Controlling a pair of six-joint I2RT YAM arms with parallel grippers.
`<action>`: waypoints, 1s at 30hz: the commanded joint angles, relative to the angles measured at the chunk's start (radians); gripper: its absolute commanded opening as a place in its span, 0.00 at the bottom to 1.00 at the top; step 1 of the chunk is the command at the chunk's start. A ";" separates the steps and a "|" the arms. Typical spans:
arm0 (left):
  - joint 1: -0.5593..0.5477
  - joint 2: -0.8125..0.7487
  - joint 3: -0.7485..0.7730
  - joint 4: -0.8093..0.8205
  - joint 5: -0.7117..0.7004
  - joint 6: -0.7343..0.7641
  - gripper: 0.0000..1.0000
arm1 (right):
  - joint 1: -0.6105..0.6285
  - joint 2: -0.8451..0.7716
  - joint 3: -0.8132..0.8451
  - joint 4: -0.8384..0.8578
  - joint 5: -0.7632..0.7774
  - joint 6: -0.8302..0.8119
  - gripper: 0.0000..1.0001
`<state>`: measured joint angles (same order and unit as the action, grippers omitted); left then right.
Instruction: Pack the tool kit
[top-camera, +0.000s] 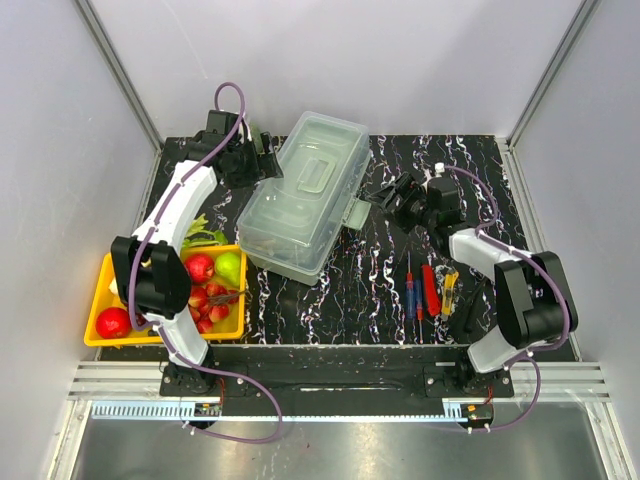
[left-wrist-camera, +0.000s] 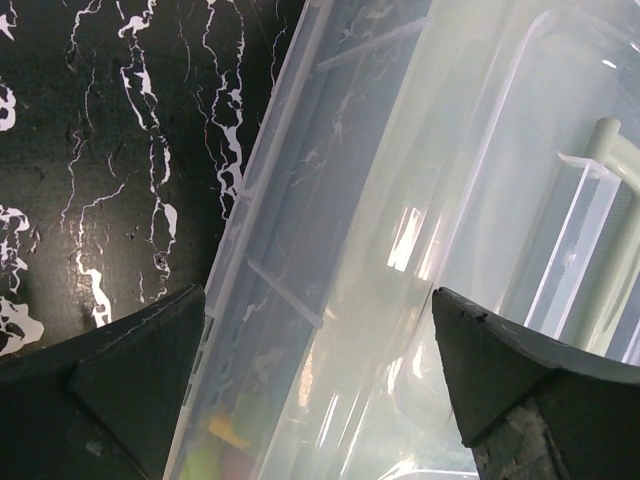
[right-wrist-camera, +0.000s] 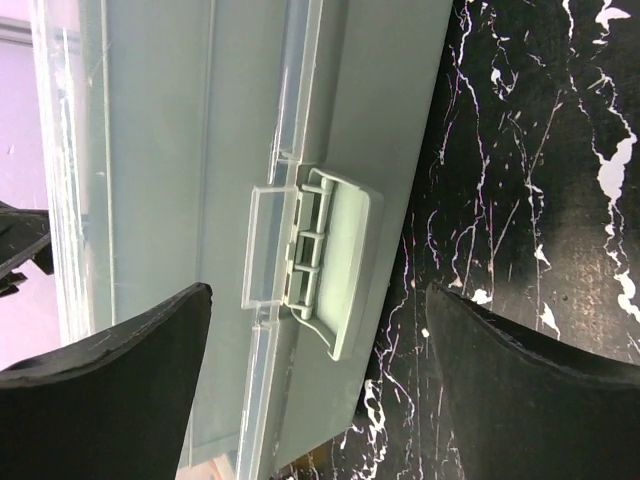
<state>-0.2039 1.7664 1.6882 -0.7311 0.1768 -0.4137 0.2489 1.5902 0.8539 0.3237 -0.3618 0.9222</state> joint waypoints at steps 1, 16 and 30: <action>-0.003 -0.062 0.062 -0.013 -0.022 0.039 0.99 | 0.009 -0.067 -0.009 -0.017 0.008 -0.088 0.91; -0.144 -0.059 0.160 0.009 0.000 0.153 0.99 | 0.052 0.080 0.004 0.107 -0.072 -0.118 0.70; -0.272 0.041 0.241 0.024 -0.036 0.213 0.77 | 0.053 0.102 -0.018 0.149 -0.060 -0.086 0.63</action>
<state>-0.4469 1.7866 1.8633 -0.7563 0.1425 -0.2234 0.2947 1.7023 0.8303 0.4076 -0.4133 0.8288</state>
